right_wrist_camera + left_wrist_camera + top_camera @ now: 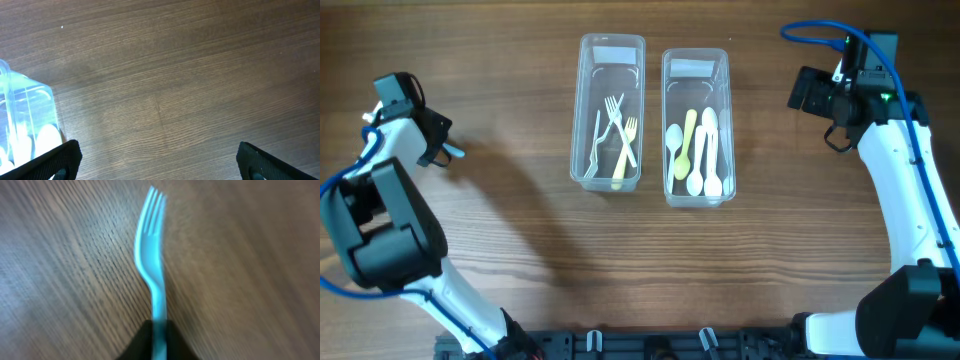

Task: Pack container

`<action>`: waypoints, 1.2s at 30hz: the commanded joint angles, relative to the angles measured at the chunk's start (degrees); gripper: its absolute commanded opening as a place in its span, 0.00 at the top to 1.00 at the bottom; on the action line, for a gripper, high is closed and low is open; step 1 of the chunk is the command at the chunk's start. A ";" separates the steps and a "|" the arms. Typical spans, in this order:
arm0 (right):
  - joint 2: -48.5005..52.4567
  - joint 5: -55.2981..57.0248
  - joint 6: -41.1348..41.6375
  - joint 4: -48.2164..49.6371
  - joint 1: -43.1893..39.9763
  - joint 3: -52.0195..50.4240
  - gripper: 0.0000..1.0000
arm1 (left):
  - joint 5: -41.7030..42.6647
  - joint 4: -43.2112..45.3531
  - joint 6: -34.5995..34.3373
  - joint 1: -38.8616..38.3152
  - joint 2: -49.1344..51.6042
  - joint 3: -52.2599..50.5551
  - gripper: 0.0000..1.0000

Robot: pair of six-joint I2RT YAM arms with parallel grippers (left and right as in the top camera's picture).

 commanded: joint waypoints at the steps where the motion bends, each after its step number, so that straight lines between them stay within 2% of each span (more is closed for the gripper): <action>1: -1.38 0.31 -0.70 0.09 -0.09 0.74 0.00 | 0.90 -1.70 0.11 0.26 -9.40 -0.66 0.94; 5: -1.38 0.31 -0.68 0.09 -0.09 0.74 0.00 | 1.11 -6.78 0.11 -1.03 -12.72 -0.66 0.96; 7: -1.38 0.31 -0.70 0.09 -0.09 0.74 0.00 | 1.14 -7.34 0.09 -2.08 -12.46 -0.66 0.53; 8: -1.38 0.28 -0.68 0.11 -0.09 0.74 0.00 | 1.14 -7.56 0.02 -2.19 -12.09 -0.66 0.51; 12: -1.38 0.31 -0.70 0.09 -0.09 0.74 0.00 | -0.39 -7.10 -3.04 -1.99 -7.28 -0.66 0.49; 14: -1.38 0.31 -0.70 0.09 -0.09 0.74 0.00 | -0.44 -4.44 -3.41 -1.60 -2.91 -0.66 0.46; 20: -1.38 0.31 -0.68 0.09 -0.09 0.74 0.00 | -0.57 2.03 -6.34 1.11 5.40 -0.66 0.47; 22: -1.38 0.31 -0.70 0.09 -0.09 0.74 0.00 | -0.57 2.25 -6.34 1.51 6.88 -0.66 0.48; 25: -1.38 0.31 -0.70 0.09 -0.09 0.74 0.00 | -0.55 2.21 -6.29 1.51 9.18 -0.66 0.58; 26: -1.38 0.31 -0.70 0.09 -0.09 0.74 0.00 | -0.55 2.23 -5.92 1.51 9.94 -0.66 0.57; 28: -1.38 0.31 -0.70 0.09 -0.09 0.74 0.00 | -0.55 2.25 -5.95 1.51 10.49 -0.66 0.48; 34: -1.38 0.31 -0.70 0.09 -0.09 0.74 0.00 | -0.52 1.03 -5.95 1.36 12.92 -0.66 0.47; 36: -1.38 0.31 -0.70 0.09 -0.09 0.74 0.00 | -0.35 -0.55 -5.95 1.36 15.06 -0.66 0.52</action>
